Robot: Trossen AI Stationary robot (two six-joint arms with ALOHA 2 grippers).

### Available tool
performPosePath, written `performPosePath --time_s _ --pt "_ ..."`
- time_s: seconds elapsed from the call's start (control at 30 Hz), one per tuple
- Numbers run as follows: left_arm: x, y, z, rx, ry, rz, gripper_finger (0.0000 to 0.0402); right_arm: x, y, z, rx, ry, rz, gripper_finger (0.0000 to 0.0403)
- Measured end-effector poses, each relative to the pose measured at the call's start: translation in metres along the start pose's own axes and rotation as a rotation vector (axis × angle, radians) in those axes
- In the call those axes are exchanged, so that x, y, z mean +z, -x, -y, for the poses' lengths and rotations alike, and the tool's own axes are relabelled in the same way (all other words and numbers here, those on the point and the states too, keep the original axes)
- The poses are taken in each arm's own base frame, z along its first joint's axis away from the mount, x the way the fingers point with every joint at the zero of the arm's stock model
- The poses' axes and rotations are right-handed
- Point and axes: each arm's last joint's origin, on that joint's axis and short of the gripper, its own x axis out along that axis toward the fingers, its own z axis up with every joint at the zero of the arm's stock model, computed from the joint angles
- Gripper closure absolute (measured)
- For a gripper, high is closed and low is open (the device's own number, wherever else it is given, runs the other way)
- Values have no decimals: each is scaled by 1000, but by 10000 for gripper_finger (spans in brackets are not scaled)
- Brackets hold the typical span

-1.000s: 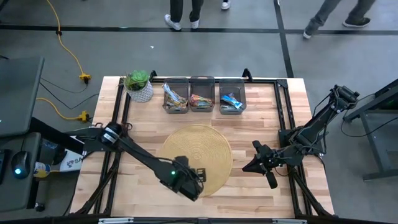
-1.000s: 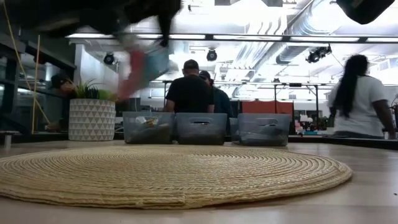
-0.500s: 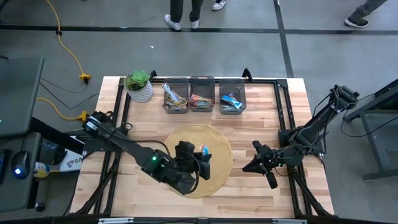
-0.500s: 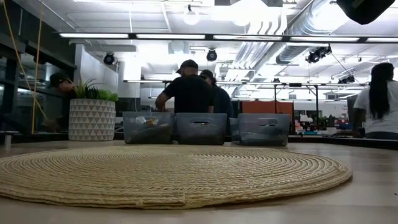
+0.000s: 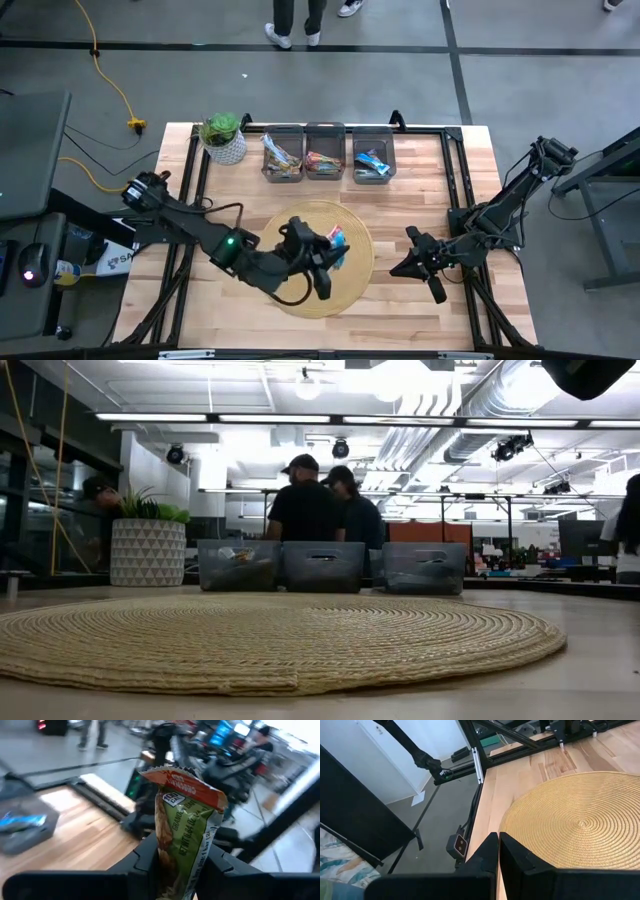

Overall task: Pick and place Granola Bars by type
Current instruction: Put the red granola bar into the middle black bin

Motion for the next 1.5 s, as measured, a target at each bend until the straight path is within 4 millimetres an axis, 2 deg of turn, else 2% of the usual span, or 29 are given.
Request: performPosePath --time_s 0.1,0.2,0.3,0.43,0.53,0.73,0.83,0.93,1.07,1.2,1.33,1.5 --pt "11 3 2 -77 -43 6 315 0 0 0 -1 4 0 403" --pt "17 2 1 -79 -80 26 315 0 0 0 -2 7 -2 403" --pt "24 -3 -6 -16 -115 60 315 0 0 0 -2 9 -4 403" --pt "46 -19 -26 65 -144 115 315 0 -1 2 -1 7 -8 403" --pt "68 -38 -50 87 -154 127 315 1 -2 3 1 0 -11 403" --pt "108 -82 -108 -45 -146 75 315 3 -3 6 -7 -8 -8 403" --pt "127 -96 -137 -87 -120 64 315 3 -3 7 -11 -10 -6 403" --pt "139 -103 -161 -42 -99 60 315 4 -3 7 -12 -14 -6 403" --pt "149 -108 -187 95 -42 89 315 4 -3 7 -13 -14 -5 403" --pt "153 -112 -216 318 60 124 315 4 -3 8 -23 -31 2 403" --pt "150 -118 -246 493 229 135 315 4 -3 8 -28 -40 6 403" --pt "142 -128 -269 580 313 84 315 4 -3 8 -51 -59 22 403"
